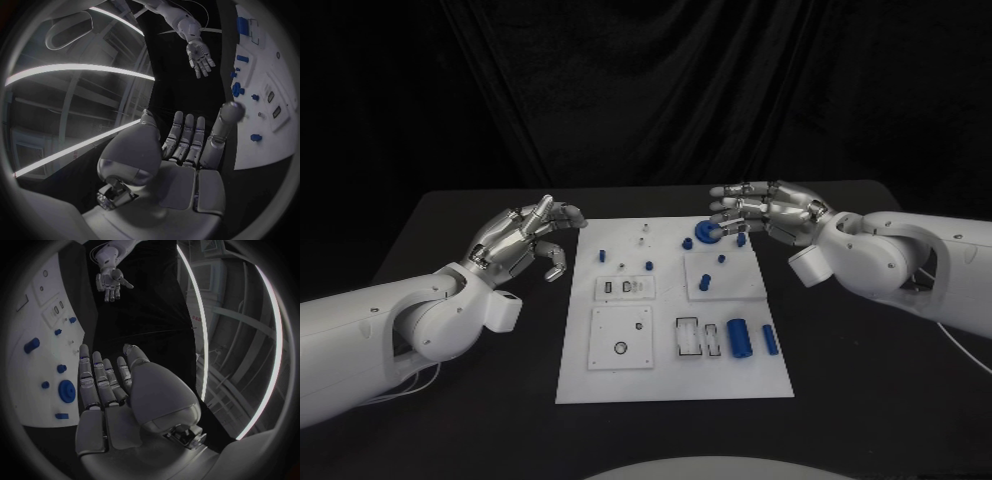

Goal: Assemble the parts on the task board

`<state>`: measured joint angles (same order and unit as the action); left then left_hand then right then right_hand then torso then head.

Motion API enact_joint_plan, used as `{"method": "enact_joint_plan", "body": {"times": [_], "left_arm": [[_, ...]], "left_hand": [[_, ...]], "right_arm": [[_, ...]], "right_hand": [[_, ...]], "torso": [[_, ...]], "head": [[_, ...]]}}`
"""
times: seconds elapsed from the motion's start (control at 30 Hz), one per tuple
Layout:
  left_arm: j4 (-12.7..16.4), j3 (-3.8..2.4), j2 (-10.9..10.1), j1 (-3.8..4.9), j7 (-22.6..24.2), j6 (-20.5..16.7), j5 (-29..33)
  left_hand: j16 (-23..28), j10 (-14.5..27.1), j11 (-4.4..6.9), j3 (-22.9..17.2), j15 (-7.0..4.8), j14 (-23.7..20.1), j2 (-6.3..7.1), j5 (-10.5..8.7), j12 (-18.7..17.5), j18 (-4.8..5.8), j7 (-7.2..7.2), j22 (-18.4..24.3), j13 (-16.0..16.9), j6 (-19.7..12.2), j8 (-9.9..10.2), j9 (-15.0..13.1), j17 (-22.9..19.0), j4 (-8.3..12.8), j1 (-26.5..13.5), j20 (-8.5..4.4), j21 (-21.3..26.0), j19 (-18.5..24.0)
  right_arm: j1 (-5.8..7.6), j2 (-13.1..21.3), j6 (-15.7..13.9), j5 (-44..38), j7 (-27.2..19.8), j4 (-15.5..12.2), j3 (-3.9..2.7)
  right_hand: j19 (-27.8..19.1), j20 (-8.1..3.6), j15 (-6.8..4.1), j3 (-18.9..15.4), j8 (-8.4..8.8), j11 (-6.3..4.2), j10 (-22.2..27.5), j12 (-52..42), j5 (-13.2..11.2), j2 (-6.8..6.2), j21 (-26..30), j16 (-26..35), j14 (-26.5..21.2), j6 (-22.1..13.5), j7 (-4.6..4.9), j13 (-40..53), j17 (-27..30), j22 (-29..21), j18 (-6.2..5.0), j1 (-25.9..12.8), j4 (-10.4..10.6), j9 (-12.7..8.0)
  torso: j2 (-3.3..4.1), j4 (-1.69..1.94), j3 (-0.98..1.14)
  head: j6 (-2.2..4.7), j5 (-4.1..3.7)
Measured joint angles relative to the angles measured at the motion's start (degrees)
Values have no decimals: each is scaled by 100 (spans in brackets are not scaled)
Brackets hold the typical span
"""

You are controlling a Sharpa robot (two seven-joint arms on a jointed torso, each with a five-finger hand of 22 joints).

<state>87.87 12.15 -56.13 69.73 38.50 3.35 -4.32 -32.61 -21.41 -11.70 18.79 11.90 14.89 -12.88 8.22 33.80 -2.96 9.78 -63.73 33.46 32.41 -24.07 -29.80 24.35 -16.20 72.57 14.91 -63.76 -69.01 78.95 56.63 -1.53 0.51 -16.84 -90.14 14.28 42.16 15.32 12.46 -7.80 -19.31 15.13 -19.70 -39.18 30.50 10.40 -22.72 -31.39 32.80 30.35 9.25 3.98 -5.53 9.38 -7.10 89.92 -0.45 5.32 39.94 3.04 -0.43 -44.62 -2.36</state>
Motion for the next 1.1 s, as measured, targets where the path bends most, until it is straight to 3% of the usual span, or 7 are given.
{"method": "enact_joint_plan", "body": {"times": [0.1,0.23,0.3,0.33,0.53,0.8,1.1], "left_arm": [[65,-3,-77,0,7,37,-13],[206,-22,-202,5,14,82,-25],[277,-31,-251,12,18,98,-27],[328,-38,-283,17,19,105,-27],[599,-84,-437,27,25,137,17],[891,-119,-615,62,29,147,165],[1091,-139,-698,79,34,165,344]], "left_hand": [[942,501,112,0,-61,-571,-23,0,-696,87,-39,-979,-605,-270,339,289,-702,0,56,-75,-1052,-842],[1745,916,211,0,-127,-1003,-70,26,-1304,176,-67,-1121,-1155,-579,694,620,-1301,0,103,-200,-1815,-1427],[2595,1335,328,0,-225,-1405,-130,67,-1962,265,-95,-1122,-1784,-936,1124,1032,-1938,0,163,-369,-2513,-1496],[2667,1361,340,0,-233,-1434,-130,67,-2015,265,-99,-1122,-1840,-959,1163,1070,-1992,0,163,-389,-2561,-1497],[2798,1382,347,-49,-278,-1478,-184,94,-2144,264,-108,-1122,-2029,-979,1293,1224,-2123,48,216,-471,-2608,-1499],[2819,1382,347,-42,-278,-1478,-184,94,-2144,264,-107,-1121,-2108,-936,1321,1278,-2144,74,215,-471,-2608,-1498],[2841,1322,330,-73,-278,-1478,-223,125,-2170,263,-100,-1121,-2198,-862,1360,1325,-2170,105,176,-471,-2607,-1498]], "right_arm": [[207,-20,-90,-448,111,3,-3],[513,-50,-221,-1091,316,-3,-4],[624,-74,-286,-1421,441,-5,-8],[689,-93,-329,-1664,534,-5,-8],[904,-195,-563,-3157,1069,-6,-6],[971,-339,-862,-6130,1847,-38,-6],[960,-408,-1037,-8831,2387,-67,-5]], "right_hand": [[302,-84,-114,42,-54,-65,-253,-112,-102,-50,-275,-133,331,213,26,-14,-9,136,-10,83,-133,0],[799,-286,-356,46,-88,-249,-835,-164,-228,-113,-1068,-388,1192,651,88,-43,-65,589,-142,186,-280,-16],[934,-380,-510,46,-88,-344,-1112,-68,-312,-137,-1538,-460,1658,848,105,-52,-84,881,-170,204,-280,-50],[1040,-436,-612,46,-75,-439,-1354,66,-417,-186,-1929,-529,2025,1028,90,-53,-109,1136,-276,157,-280,-73],[1838,-689,-993,223,65,-743,-2222,641,-1131,-366,-3271,-1645,3399,1645,-28,-51,-625,1959,-278,69,-71,-100],[2948,-777,-1103,712,517,-847,-2914,1417,-1390,-841,-4896,-2753,3813,2112,-191,-45,-1286,4276,-89,33,351,-79],[3428,-892,-1224,1121,851,-918,-3069,1881,-1755,-1238,-5497,-3629,4416,2158,-357,-29,-2848,5366,88,-98,684,-40]], "torso": [[12,6,-1],[58,14,-2],[94,16,-5],[110,18,-8],[209,44,-37],[400,108,-100],[622,214,-211]], "head": [[-67,24],[-107,45],[-109,55],[-109,55],[-65,15],[59,-83],[299,-234]]}}
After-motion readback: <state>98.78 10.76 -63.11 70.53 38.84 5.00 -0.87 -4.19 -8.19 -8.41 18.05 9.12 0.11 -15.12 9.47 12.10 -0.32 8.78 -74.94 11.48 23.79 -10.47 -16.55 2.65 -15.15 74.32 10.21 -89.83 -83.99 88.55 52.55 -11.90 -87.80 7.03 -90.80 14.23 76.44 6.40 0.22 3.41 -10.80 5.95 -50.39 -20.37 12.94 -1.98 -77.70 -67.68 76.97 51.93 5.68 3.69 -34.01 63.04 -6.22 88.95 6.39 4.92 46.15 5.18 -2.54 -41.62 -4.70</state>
